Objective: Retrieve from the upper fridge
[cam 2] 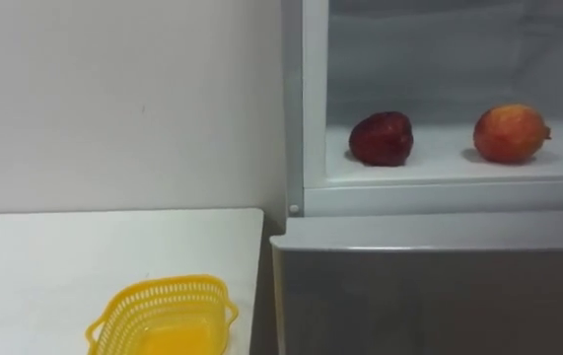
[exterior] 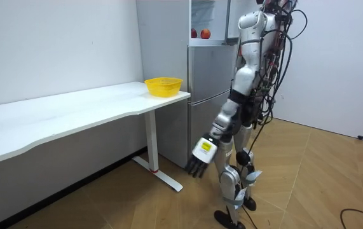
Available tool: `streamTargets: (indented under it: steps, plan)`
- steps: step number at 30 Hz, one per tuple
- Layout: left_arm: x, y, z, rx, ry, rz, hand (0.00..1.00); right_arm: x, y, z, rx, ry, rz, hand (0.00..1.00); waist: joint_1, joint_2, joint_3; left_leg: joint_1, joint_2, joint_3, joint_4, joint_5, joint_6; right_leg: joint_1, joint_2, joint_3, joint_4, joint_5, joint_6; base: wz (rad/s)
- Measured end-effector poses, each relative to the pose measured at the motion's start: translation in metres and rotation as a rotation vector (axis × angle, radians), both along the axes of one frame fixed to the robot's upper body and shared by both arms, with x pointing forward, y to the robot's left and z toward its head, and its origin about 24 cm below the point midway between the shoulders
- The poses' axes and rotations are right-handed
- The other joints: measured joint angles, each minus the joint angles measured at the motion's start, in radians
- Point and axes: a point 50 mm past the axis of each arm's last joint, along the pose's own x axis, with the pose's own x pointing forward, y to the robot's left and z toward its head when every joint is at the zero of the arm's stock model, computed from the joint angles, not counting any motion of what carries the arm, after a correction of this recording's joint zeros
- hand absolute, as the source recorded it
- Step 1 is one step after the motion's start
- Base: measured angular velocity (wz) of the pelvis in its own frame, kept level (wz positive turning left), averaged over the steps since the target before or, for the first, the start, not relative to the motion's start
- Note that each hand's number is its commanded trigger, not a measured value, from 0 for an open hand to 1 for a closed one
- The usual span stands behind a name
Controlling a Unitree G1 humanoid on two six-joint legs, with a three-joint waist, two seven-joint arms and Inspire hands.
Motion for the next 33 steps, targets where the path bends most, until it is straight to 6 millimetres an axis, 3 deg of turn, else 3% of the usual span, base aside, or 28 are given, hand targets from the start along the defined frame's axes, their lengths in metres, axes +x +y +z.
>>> streamTargets:
  steps: [3, 7, 12, 13, 15, 18, 21, 26, 31, 33]
  plan:
    - [0.018, -0.008, 0.000, -0.039, -0.035, -0.105, 0.00, 0.020, 0.006, 0.003, -0.026, -0.106, -0.028, 0.00, -0.032, -0.007, 0.0002, -0.002, 0.002, 0.032, 0.000, 0.000, 0.000, -0.011, 0.003, 0.028, 0.000, 0.003, 0.000, -0.29]
    - [0.022, -0.017, -0.001, -0.080, -0.045, -0.172, 0.00, 0.046, 0.013, 0.017, -0.062, -0.272, -0.033, 0.00, -0.063, -0.011, -0.0042, -0.010, 0.003, 0.059, -0.002, 0.000, 0.000, -0.039, 0.011, 0.056, 0.011, 0.009, -0.001, -0.34]
    - [0.015, -0.015, 0.001, -0.072, -0.059, -0.203, 0.00, 0.090, 0.017, 0.074, -0.169, -0.671, -0.004, 0.00, -0.091, -0.005, -0.0030, 0.002, 0.009, 0.075, -0.003, 0.000, 0.000, -0.038, 0.025, 0.100, 0.011, 0.015, -0.003, -0.28]
    - [0.014, -0.014, 0.001, -0.072, -0.059, -0.202, 0.00, 0.094, 0.017, 0.081, -0.182, -0.710, 0.000, 0.00, -0.091, -0.003, -0.0040, 0.003, 0.009, 0.081, -0.003, 0.000, 0.000, -0.039, 0.026, 0.107, 0.011, 0.015, -0.003, -0.28]
    - [0.011, -0.014, 0.002, -0.072, -0.068, -0.203, 0.00, 0.105, 0.019, 0.113, -0.242, -0.863, 0.017, 0.00, -0.091, 0.003, -0.0083, 0.002, 0.010, 0.088, -0.003, 0.000, 0.000, -0.048, 0.028, 0.114, 0.013, 0.016, -0.004, -0.19]
    - [-0.002, -0.007, 0.003, -0.057, -0.046, -0.216, 0.00, 0.114, 0.024, 0.149, -0.314, -1.048, 0.056, 0.00, -0.104, 0.006, -0.0090, -0.002, 0.012, 0.089, -0.003, 0.000, 0.000, -0.052, 0.031, 0.114, 0.014, 0.018, -0.006, -0.05]
    - [-0.015, -0.003, 0.003, -0.048, -0.013, -0.209, 0.00, 0.121, 0.028, 0.172, -0.340, -1.165, 0.060, 0.00, -0.117, 0.011, -0.0103, -0.006, 0.014, 0.108, -0.003, 0.000, 0.000, -0.058, 0.033, 0.121, 0.014, 0.018, -0.007, -0.01]
    - [-0.028, -0.008, 0.000, -0.070, 0.047, -0.255, 0.00, 0.127, 0.033, 0.193, -0.362, -1.283, 0.062, 0.00, -0.110, 0.020, -0.0087, -0.014, 0.015, 0.118, -0.002, 0.000, 0.000, -0.073, 0.037, 0.133, 0.019, 0.026, -0.010, -0.07]
    - [-0.025, -0.013, -0.003, -0.102, 0.063, -0.284, 0.00, 0.139, 0.050, 0.225, -0.376, -1.455, 0.119, 0.00, -0.107, 0.030, -0.0064, -0.030, 0.017, 0.141, -0.002, 0.000, 0.000, -0.110, 0.041, 0.153, 0.034, 0.027, -0.008, -0.05]
    - [-0.018, -0.012, -0.003, -0.115, 0.056, -0.310, 0.00, 0.145, 0.061, 0.241, -0.346, -1.541, 0.162, 0.00, -0.085, 0.029, -0.0064, -0.038, 0.019, 0.152, -0.002, 0.000, 0.000, -0.131, 0.045, 0.162, 0.046, 0.034, -0.008, -0.13]
